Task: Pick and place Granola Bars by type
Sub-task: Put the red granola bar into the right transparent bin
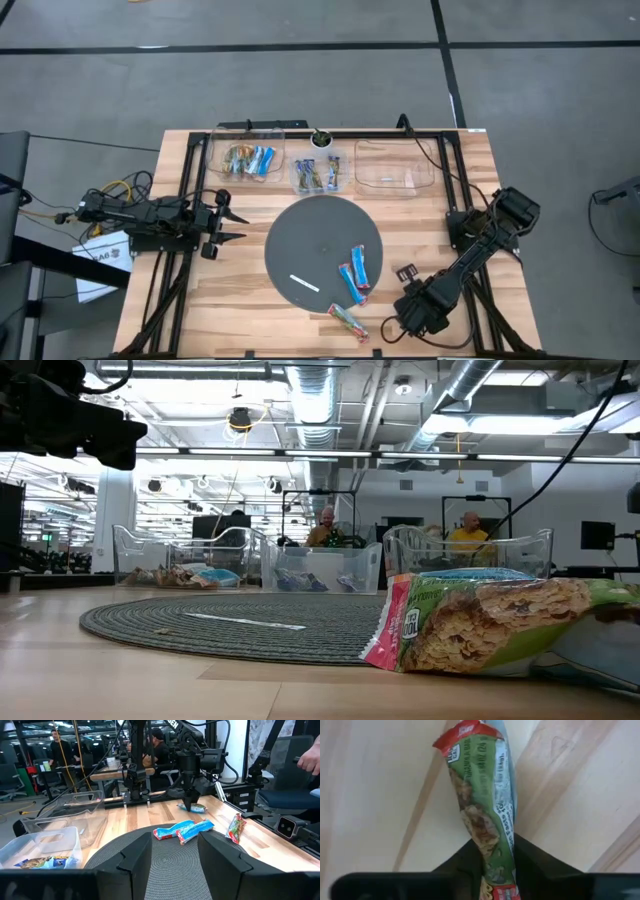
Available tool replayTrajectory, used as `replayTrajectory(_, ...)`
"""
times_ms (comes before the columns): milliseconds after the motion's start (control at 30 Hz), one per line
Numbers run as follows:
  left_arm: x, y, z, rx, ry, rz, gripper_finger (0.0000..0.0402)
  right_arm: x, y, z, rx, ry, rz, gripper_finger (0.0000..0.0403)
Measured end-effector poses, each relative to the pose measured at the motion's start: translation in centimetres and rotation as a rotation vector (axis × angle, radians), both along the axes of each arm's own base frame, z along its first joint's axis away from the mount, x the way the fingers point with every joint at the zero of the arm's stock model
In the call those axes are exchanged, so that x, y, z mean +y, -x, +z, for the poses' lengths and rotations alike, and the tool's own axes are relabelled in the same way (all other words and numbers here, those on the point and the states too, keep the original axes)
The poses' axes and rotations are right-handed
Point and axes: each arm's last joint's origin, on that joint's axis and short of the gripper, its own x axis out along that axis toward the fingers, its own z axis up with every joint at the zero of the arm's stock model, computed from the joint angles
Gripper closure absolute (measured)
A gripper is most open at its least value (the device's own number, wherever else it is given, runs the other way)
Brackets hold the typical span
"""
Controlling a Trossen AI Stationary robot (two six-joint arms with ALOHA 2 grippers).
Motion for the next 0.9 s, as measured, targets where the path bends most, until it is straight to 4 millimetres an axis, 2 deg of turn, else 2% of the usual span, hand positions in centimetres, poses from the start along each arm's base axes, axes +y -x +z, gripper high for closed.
replayTrajectory(233, 0.0, 0.0, 0.0, 0.0, 0.0, 0.0, 0.0248, 0.1, -0.9, 0.5, -0.052, -0.037, -0.046, 0.0364)
replayTrajectory(467, 0.0, 0.0, 0.0, 0.0, 0.0, 0.001, 0.0248, -0.6, -2.2, 4.3, -0.282, -0.167, -0.096, 0.0369)
replayTrajectory(700, 0.0, 0.0, 0.0, 0.0, 0.0, 0.001, 0.0248, -4.0, -3.5, 9.1, -0.548, -0.188, -0.2, 0.0372)
replayTrajectory(900, 0.0, 0.0, 0.0, 0.0, 0.0, 0.001, 0.0248, -7.1, -4.9, 12.0, -0.74, -0.173, -0.223, 0.0372)
